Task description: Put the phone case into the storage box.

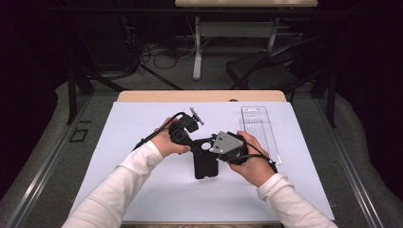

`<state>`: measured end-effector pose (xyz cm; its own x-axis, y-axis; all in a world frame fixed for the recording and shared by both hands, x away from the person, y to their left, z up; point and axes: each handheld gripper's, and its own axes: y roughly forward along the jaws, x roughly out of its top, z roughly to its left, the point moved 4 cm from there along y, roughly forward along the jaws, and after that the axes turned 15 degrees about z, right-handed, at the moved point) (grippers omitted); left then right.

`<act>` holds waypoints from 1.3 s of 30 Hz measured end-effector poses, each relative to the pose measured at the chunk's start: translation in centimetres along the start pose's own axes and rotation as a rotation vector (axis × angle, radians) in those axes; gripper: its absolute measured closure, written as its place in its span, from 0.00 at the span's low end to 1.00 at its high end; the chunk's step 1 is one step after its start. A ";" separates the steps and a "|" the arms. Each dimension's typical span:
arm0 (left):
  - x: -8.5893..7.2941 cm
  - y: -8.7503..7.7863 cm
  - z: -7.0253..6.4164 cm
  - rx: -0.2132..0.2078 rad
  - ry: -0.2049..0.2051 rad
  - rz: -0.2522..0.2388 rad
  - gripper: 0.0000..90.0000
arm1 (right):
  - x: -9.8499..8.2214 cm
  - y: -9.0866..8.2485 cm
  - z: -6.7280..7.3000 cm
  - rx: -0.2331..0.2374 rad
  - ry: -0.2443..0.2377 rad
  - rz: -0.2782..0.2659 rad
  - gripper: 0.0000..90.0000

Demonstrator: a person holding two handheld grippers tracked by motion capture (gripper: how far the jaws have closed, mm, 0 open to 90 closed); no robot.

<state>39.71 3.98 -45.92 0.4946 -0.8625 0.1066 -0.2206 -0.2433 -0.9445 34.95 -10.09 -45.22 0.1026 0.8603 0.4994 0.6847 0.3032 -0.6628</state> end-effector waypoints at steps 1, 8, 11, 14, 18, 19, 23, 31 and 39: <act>0.0 0.0 0.0 0.000 0.000 0.000 0.91 | 0.0 0.0 0.0 -0.002 -0.004 0.000 0.88; 0.0 0.0 0.0 0.001 0.001 -0.002 0.91 | 0.0 -0.1 0.0 -0.013 -0.025 0.003 0.89; 0.0 0.0 0.0 0.002 0.000 -0.002 0.91 | 0.0 -0.1 0.0 -0.012 -0.024 0.004 0.89; 0.0 -0.1 0.0 0.002 0.003 -0.003 0.91 | 0.0 -0.1 0.0 -0.010 -0.026 0.002 0.89; -0.1 -0.2 0.0 0.001 0.009 -0.009 0.91 | 0.1 -0.3 -0.1 -0.017 -0.025 -0.006 0.90; -0.1 -0.2 0.0 0.002 0.009 -0.011 0.91 | 0.1 -0.3 -0.1 -0.018 -0.023 -0.008 0.90; 0.0 -0.3 0.0 0.007 0.011 -0.018 0.90 | 0.1 -0.3 -0.1 -0.020 -0.026 -0.011 0.90; 0.0 -0.4 0.0 0.004 0.011 -0.034 0.89 | 0.1 -0.4 -0.4 -0.020 -0.032 -0.013 0.90; -0.2 -0.7 0.2 -0.009 0.002 -0.072 0.82 | 0.0 -0.2 -0.7 -0.002 -0.032 -0.022 0.90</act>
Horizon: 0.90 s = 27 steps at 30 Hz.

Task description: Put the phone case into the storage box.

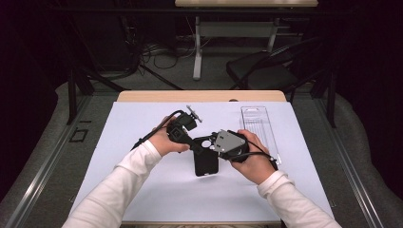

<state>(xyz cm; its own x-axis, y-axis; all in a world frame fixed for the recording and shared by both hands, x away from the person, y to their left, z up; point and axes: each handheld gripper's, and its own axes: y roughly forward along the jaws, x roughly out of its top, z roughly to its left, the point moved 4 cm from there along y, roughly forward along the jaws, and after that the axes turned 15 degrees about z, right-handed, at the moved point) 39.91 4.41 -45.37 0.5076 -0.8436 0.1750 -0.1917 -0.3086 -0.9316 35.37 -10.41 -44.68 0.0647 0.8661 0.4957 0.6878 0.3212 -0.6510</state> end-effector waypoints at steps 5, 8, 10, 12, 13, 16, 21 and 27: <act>-0.2 -0.3 0.2 -0.006 -0.009 -0.026 0.76 | 0.0 0.1 -0.5 0.007 0.005 -0.016 0.90; -0.4 -0.6 0.3 0.000 -0.006 -0.043 0.71 | -0.1 0.1 -0.7 0.012 0.014 -0.018 0.90; -0.5 -0.8 0.3 -0.005 -0.004 -0.058 0.70 | -0.2 0.1 -0.8 0.011 0.019 -0.023 0.90; -0.7 -0.9 0.3 -0.002 -0.009 -0.068 0.68 | -0.3 0.0 -1.0 0.014 0.024 -0.023 0.90; -0.8 -1.0 0.3 -0.002 -0.008 -0.072 0.68 | -0.3 0.0 -1.0 0.014 0.024 -0.023 0.90; -0.9 -1.2 0.2 -0.001 -0.011 -0.095 0.65 | -0.4 -0.1 -1.3 0.018 0.033 -0.032 0.90; -1.2 -1.6 0.2 -0.008 -0.017 -0.124 0.60 | -0.6 -0.1 -1.8 0.017 0.039 -0.039 0.90; -1.7 -1.8 0.6 0.005 -0.023 -0.142 0.57 | -0.8 -0.3 -2.5 0.009 0.035 -0.042 0.90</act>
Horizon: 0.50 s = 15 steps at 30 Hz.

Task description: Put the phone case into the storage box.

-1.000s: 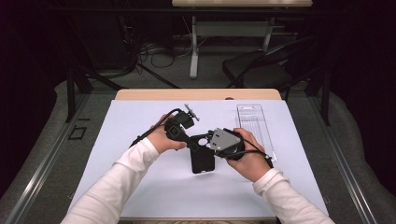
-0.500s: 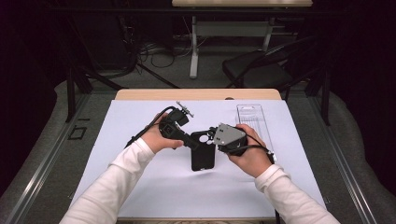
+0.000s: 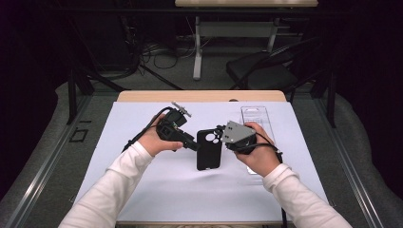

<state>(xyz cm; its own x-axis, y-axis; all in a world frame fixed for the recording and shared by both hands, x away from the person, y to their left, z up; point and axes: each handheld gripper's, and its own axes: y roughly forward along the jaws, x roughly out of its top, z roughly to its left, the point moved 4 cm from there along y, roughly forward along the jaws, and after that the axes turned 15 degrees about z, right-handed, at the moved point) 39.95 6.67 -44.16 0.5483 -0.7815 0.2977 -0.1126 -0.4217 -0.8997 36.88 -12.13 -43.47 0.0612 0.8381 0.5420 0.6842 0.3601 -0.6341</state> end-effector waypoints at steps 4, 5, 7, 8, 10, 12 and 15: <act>-0.2 -0.2 0.1 0.010 0.001 -0.012 0.55 | -0.1 -0.2 -0.5 0.004 0.012 -0.013 0.90; -0.3 -0.2 0.1 0.011 0.001 -0.017 0.55 | -0.2 -0.2 -0.5 0.005 0.016 -0.017 0.90; -0.3 -0.3 0.2 0.015 0.004 -0.031 0.54 | -0.3 -0.2 -0.7 0.002 0.018 -0.013 0.90; -0.4 -0.4 0.2 0.018 0.008 -0.036 0.54 | -0.4 -0.2 -0.8 0.000 0.020 -0.015 0.90; -0.5 -0.5 0.3 0.024 0.011 -0.050 0.53 | -0.5 -0.2 -1.0 -0.001 0.023 -0.022 0.90; -0.6 -0.5 0.3 0.024 0.010 -0.066 0.52 | -0.7 -0.4 -1.3 -0.007 0.024 -0.025 0.90; -0.9 -0.5 0.3 0.015 0.001 -0.090 0.51 | -0.9 -0.6 -1.6 -0.016 0.027 -0.031 0.90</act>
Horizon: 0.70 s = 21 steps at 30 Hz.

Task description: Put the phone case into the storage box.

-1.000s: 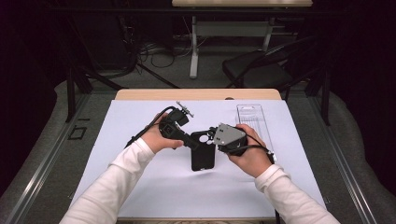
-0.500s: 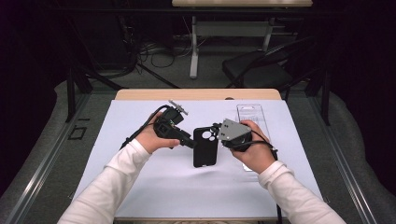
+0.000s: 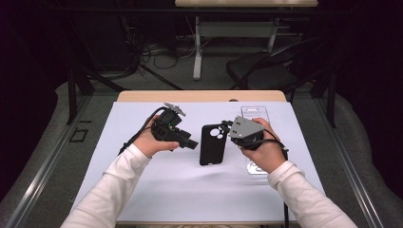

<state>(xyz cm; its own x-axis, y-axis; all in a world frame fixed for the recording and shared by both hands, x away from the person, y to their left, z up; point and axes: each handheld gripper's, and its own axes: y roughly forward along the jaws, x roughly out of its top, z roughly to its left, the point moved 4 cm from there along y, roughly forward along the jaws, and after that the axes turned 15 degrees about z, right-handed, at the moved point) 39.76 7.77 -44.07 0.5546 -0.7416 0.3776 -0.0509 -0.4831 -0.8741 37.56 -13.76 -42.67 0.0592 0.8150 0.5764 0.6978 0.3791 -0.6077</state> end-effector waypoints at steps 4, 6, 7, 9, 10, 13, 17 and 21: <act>-0.4 -0.1 0.1 0.012 0.005 -0.015 0.50 | -0.3 -0.3 -0.4 -0.009 0.005 -0.002 0.90; -0.7 -0.2 0.1 0.005 0.002 -0.033 0.48 | -0.4 -0.4 -0.7 -0.015 0.008 -0.005 0.90; -0.8 -0.2 0.1 0.012 0.001 -0.043 0.48 | -0.5 -0.4 -0.8 -0.018 0.011 -0.006 0.90; -1.0 -0.3 0.1 0.024 0.005 -0.065 0.45 | -0.6 -0.5 -1.0 -0.023 0.011 -0.005 0.90; -1.1 -0.3 0.0 0.026 0.002 -0.072 0.45 | -0.7 -0.6 -1.1 -0.024 0.010 -0.005 0.90; -1.5 -0.4 0.1 0.039 0.001 -0.088 0.44 | -0.8 -0.7 -1.4 -0.030 0.014 -0.008 0.90; -1.9 -0.7 0.0 0.060 0.018 -0.131 0.42 | -1.0 -0.8 -1.9 -0.042 0.008 -0.011 0.90; -2.5 -0.6 -0.4 0.065 0.021 -0.134 0.42 | -1.1 -1.0 -2.3 -0.049 0.007 -0.013 0.90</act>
<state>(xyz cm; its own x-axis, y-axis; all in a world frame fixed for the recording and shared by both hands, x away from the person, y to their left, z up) 38.10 9.72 -44.33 0.5353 -0.6823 0.4979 0.0769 -0.5477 -0.8332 38.43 -16.07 -41.44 0.0549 0.8068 0.5883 0.7327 0.3676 -0.5726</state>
